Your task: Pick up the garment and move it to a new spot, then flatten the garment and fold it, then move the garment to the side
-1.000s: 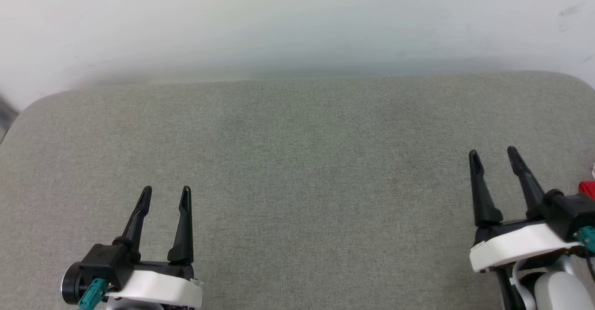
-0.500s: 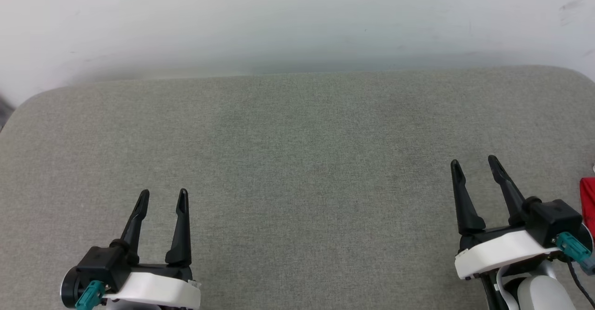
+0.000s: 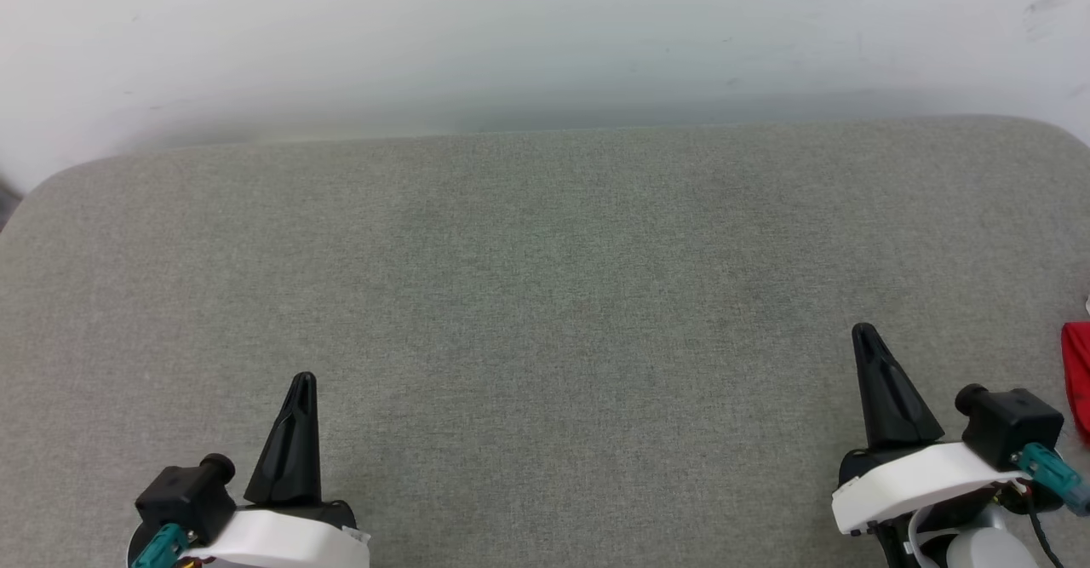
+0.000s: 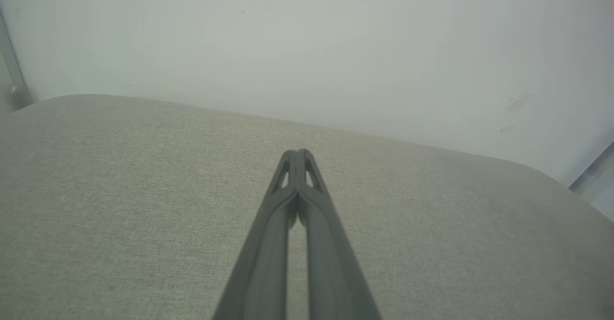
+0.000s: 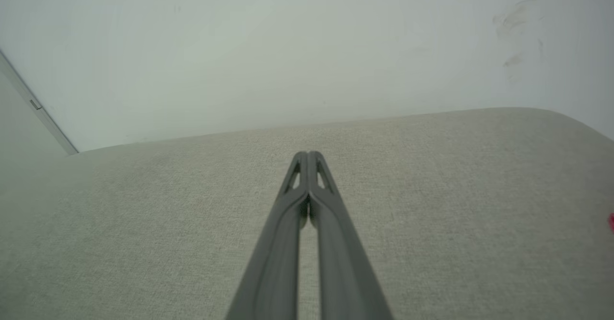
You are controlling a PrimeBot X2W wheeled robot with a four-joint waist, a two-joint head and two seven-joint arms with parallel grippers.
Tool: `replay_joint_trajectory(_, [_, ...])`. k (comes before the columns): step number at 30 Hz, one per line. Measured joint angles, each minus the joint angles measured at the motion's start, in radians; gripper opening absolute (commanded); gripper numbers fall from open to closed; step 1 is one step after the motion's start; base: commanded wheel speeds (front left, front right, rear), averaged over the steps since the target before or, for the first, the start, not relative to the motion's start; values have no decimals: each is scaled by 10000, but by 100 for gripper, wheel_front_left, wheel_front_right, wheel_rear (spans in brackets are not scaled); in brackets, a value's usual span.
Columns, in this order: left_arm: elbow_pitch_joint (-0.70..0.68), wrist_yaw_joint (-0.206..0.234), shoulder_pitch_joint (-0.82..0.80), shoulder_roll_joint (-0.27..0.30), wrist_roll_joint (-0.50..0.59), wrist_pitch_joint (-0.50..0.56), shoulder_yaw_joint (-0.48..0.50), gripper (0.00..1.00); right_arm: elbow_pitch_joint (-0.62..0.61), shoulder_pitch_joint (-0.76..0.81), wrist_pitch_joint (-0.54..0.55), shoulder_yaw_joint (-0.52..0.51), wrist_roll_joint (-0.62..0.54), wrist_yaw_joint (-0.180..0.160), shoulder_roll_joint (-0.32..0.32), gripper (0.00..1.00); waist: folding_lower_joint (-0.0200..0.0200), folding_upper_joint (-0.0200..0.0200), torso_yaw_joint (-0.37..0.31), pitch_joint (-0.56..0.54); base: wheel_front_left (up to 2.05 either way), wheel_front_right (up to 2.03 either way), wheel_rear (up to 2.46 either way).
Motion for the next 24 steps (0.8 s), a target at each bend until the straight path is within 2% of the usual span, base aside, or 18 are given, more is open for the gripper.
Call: replay_joint_trajectory(24, [650, 0, -338, 132, -4245, 892, -6, 0, 286, -18, 811, -318, 4261, -2, -2, 0, 0, 0, 19, -139, 0, 0, 0])
